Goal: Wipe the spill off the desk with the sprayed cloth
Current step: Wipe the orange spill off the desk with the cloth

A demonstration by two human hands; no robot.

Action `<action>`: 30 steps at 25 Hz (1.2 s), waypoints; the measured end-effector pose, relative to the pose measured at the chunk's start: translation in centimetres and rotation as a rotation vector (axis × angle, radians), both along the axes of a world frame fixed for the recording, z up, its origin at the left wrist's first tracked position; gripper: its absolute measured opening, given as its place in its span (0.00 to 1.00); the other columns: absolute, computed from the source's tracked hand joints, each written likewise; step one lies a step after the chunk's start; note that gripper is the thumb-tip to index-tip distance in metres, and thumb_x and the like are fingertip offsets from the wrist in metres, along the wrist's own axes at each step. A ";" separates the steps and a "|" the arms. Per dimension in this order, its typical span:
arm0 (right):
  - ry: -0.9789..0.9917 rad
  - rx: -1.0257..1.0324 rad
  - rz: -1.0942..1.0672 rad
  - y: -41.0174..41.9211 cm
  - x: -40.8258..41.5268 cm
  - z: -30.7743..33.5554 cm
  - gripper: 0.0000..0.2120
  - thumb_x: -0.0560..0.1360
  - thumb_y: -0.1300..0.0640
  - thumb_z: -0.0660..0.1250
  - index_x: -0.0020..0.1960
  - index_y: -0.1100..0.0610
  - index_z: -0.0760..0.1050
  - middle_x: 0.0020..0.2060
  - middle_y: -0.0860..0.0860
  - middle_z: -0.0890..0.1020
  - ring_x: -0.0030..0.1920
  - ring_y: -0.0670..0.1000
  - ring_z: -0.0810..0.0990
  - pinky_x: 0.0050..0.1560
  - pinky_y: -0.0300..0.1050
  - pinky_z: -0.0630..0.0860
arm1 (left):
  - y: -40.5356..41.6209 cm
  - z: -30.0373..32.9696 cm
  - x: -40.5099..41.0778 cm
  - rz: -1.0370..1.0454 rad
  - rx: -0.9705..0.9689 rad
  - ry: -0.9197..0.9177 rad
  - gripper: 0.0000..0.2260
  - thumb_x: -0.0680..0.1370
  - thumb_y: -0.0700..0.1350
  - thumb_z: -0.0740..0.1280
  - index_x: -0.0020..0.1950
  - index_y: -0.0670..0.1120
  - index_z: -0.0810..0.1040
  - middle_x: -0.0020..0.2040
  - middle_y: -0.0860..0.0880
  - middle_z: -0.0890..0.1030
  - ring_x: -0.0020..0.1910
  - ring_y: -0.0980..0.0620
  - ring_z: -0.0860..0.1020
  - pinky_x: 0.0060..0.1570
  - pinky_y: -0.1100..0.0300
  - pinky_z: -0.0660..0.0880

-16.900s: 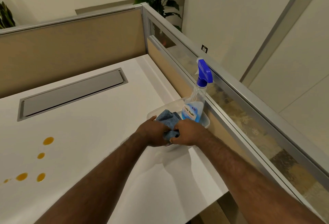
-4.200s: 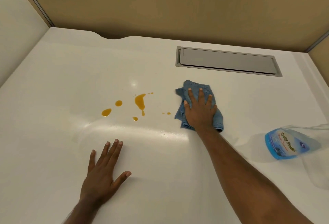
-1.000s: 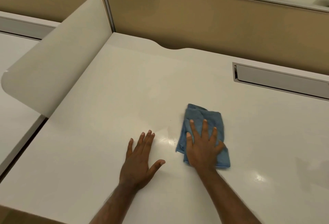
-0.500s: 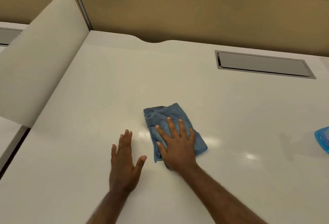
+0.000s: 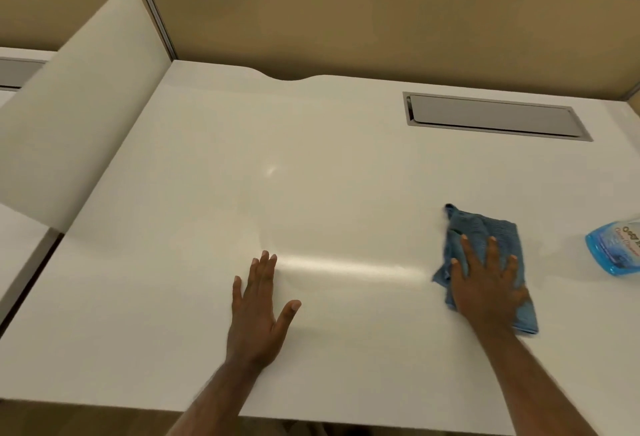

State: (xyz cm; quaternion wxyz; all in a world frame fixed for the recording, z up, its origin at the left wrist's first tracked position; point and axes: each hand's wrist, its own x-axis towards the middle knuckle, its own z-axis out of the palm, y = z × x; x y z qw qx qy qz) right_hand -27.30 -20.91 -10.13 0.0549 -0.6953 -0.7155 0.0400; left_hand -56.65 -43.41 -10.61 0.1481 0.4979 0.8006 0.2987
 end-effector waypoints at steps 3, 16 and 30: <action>0.014 0.042 0.001 -0.3 3.3 0.1 0.26 0.79 0.46 0.61 0.75 0.42 0.58 0.76 0.55 0.62 0.72 0.66 0.60 0.60 0.74 0.64 | -0.6 -0.1 1.6 0.020 -0.025 0.016 0.34 0.77 0.69 0.44 0.78 0.54 0.44 0.80 0.54 0.49 0.77 0.59 0.43 0.76 0.49 0.40; 0.002 -0.076 0.383 -8.0 -4.7 1.0 0.31 0.74 0.50 0.66 0.75 0.47 0.58 0.76 0.53 0.60 0.70 0.64 0.63 0.62 0.61 0.67 | -2.6 2.0 10.8 0.077 0.002 0.065 0.34 0.76 0.70 0.45 0.78 0.56 0.47 0.79 0.55 0.50 0.77 0.59 0.46 0.76 0.47 0.41; 1.343 -0.325 0.621 -12.6 -11.0 10.7 0.20 0.77 0.64 0.60 0.64 0.45 0.72 0.62 0.47 0.78 0.60 0.48 0.78 0.61 0.50 0.77 | -5.5 6.3 8.2 0.239 0.197 -0.171 0.37 0.73 0.73 0.46 0.77 0.56 0.53 0.78 0.54 0.56 0.76 0.51 0.59 0.74 0.49 0.53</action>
